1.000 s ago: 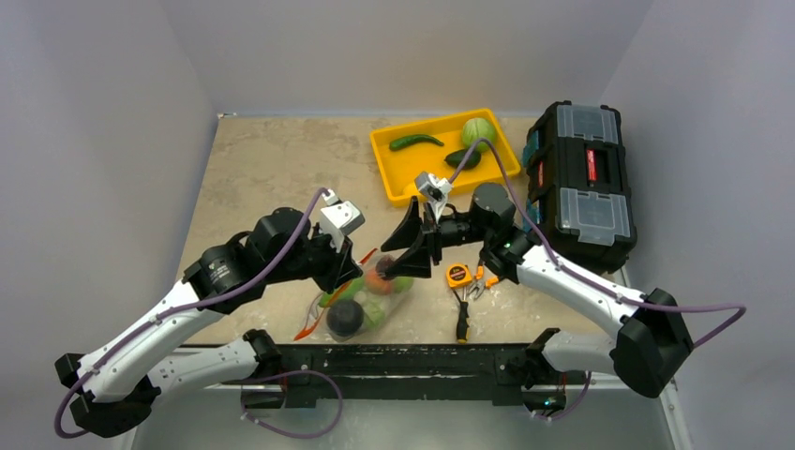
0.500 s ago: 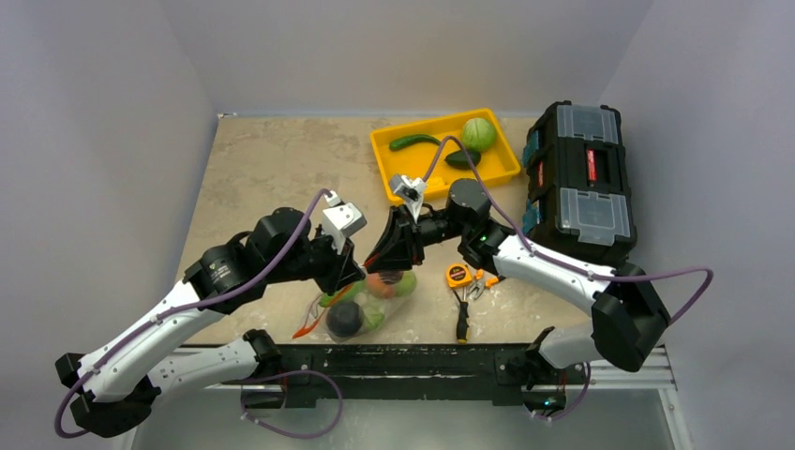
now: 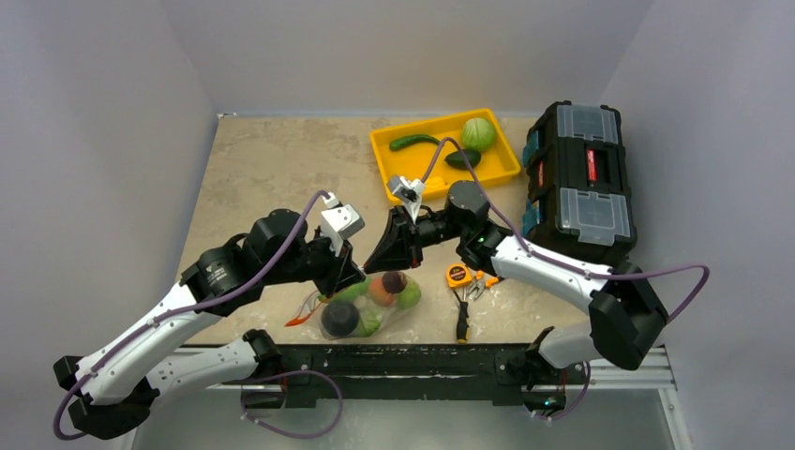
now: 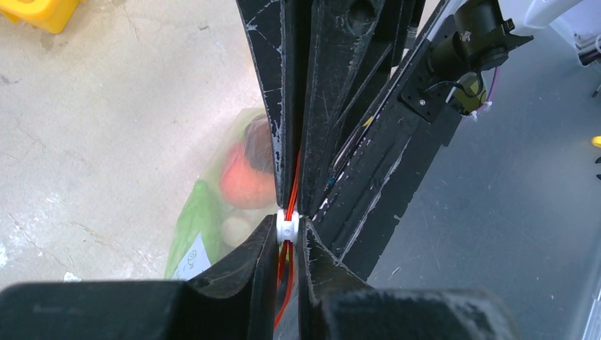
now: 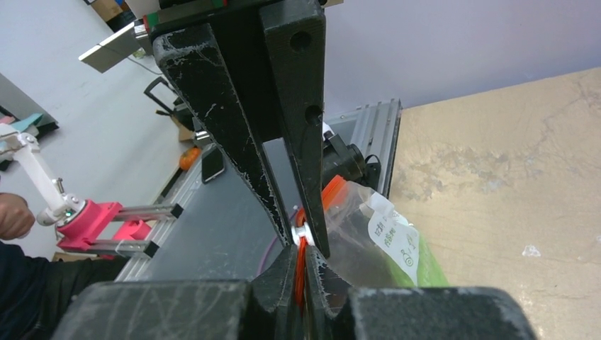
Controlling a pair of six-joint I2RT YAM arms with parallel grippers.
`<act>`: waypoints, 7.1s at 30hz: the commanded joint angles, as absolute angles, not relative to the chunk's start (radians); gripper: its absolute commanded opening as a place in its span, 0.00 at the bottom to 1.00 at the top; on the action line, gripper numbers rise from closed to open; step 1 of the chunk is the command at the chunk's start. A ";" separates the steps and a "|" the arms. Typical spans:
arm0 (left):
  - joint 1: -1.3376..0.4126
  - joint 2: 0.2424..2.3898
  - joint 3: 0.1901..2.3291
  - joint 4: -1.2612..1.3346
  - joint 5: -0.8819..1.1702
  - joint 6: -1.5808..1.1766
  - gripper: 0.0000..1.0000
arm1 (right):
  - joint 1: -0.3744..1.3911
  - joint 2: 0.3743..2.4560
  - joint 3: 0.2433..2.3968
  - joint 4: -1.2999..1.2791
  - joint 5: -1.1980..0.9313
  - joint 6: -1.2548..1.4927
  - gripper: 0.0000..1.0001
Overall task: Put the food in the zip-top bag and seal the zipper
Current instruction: Zip the zipper food storage bag at the center of the board, then place the zipper food storage bag at the center of the board, then reset both arms
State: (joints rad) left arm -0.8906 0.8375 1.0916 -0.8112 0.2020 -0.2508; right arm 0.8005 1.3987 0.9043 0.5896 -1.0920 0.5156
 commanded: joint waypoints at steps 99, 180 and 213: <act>-0.878 0.724 1.100 -1.124 0.033 -0.320 0.00 | 0.714 1.018 0.769 0.336 -0.038 0.319 0.00; -0.877 0.332 1.338 -1.275 -0.461 -0.472 0.78 | 0.918 1.201 1.216 -0.267 0.291 0.230 0.92; -0.877 0.298 1.372 -1.055 -0.594 -0.355 0.83 | 0.919 0.609 1.302 -0.591 0.638 0.252 0.99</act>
